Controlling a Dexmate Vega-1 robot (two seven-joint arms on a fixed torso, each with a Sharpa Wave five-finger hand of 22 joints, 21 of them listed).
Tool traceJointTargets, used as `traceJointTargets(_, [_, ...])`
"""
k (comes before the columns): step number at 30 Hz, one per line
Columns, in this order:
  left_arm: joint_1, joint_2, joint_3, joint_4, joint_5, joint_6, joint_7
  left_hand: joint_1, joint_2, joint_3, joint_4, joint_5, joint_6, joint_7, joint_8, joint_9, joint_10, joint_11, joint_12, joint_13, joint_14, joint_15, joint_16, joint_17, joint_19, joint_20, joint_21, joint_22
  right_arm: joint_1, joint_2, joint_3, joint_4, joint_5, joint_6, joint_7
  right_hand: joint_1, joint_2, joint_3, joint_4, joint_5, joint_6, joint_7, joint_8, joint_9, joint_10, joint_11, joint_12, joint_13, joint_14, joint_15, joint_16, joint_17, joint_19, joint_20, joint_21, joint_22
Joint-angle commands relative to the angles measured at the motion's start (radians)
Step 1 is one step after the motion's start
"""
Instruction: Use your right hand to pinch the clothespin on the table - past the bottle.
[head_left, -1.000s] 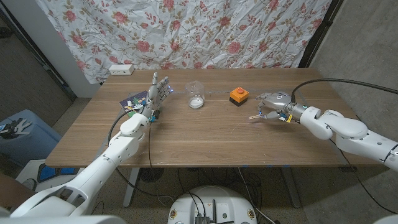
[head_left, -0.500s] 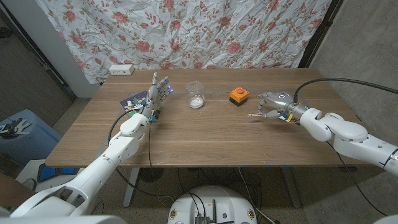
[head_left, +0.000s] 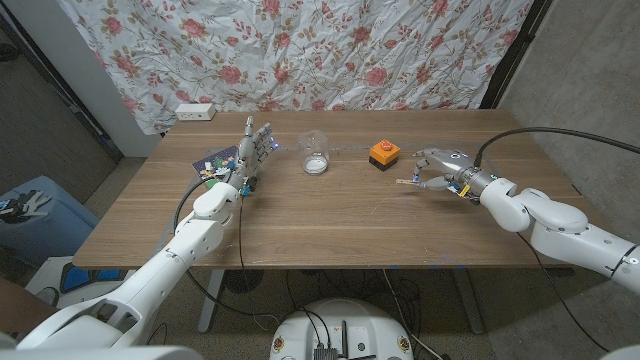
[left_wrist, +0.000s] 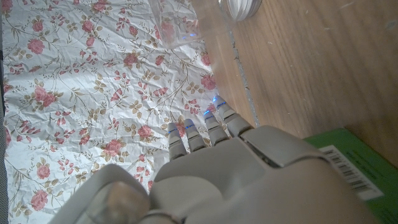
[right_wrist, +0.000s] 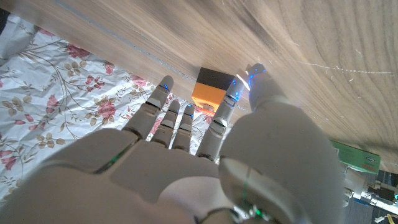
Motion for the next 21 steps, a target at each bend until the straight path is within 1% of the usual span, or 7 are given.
traceJointTargets(1, [0.000,0.000,0.001,0.000,0.000,-0.001,0.000,0.003,0.008,0.000,0.006,0.004,0.000,-0.009,0.006,0.005,0.003,-0.006,0.006,0.002,0.005,-0.010,0.005,0.004,0.007,-0.001,0.007,0.002,-0.021,0.034,0.013,0.031,0.107,0.025,-0.064,0.003,0.006,-0.003,0.000,0.000,0.007,-0.003,0.010,0.002,0.009,-0.001,0.002,-0.001,0.009,-0.002,0.006,0.002,0.005,0.004,-0.001,0.006])
traceJointTargets(9, [0.002,0.002,-0.001,-0.003,-0.001,0.001,0.000,0.003,0.008,0.000,0.006,0.004,0.000,-0.009,0.006,0.005,0.002,-0.007,0.006,0.002,0.005,-0.011,0.005,0.004,0.007,-0.001,0.007,0.002,-0.038,0.047,0.025,0.051,0.161,0.053,-0.110,0.003,0.008,-0.004,0.000,-0.001,0.007,-0.002,0.011,0.004,0.012,-0.001,0.002,-0.001,0.013,-0.003,0.007,0.003,0.006,0.004,-0.001,0.006])
traceJointTargets(13, [0.002,0.002,-0.001,-0.004,-0.001,0.001,0.000,0.003,0.008,0.000,0.006,0.004,0.000,-0.009,0.006,0.005,0.003,-0.007,0.006,0.002,0.005,-0.011,0.005,0.004,0.006,-0.001,0.007,0.002,-0.042,0.052,0.028,0.063,0.190,0.073,-0.119,0.003,0.010,-0.005,0.000,-0.001,0.011,-0.002,0.014,0.004,0.015,-0.002,0.003,-0.001,0.014,-0.005,0.008,0.004,0.007,0.003,-0.001,0.006])
traceJointTargets(17, [0.002,0.002,-0.001,-0.004,-0.001,0.001,0.000,0.003,0.008,0.000,0.006,0.004,0.000,-0.009,0.006,0.005,0.002,-0.007,0.006,0.002,0.005,-0.011,0.005,0.004,0.007,-0.001,0.007,0.002,-0.039,0.058,0.030,0.089,0.223,0.118,-0.126,0.003,0.011,-0.006,0.001,-0.001,0.013,-0.002,0.015,0.005,0.018,-0.002,0.003,-0.001,0.017,-0.006,0.010,0.005,0.007,0.002,-0.001,0.006])
traceJointTargets(21, [0.002,0.003,-0.001,-0.005,-0.002,0.001,0.000,0.003,0.008,0.000,0.006,0.004,0.000,-0.009,0.006,0.005,0.002,-0.007,0.006,0.002,0.005,-0.011,0.005,0.004,0.007,-0.001,0.007,0.002,-0.039,0.064,0.030,0.101,0.240,0.133,-0.131,0.002,0.012,-0.007,0.001,-0.002,0.015,-0.002,0.016,0.006,0.020,-0.001,0.004,-0.001,0.018,-0.009,0.010,0.005,0.007,0.002,-0.002,0.006])
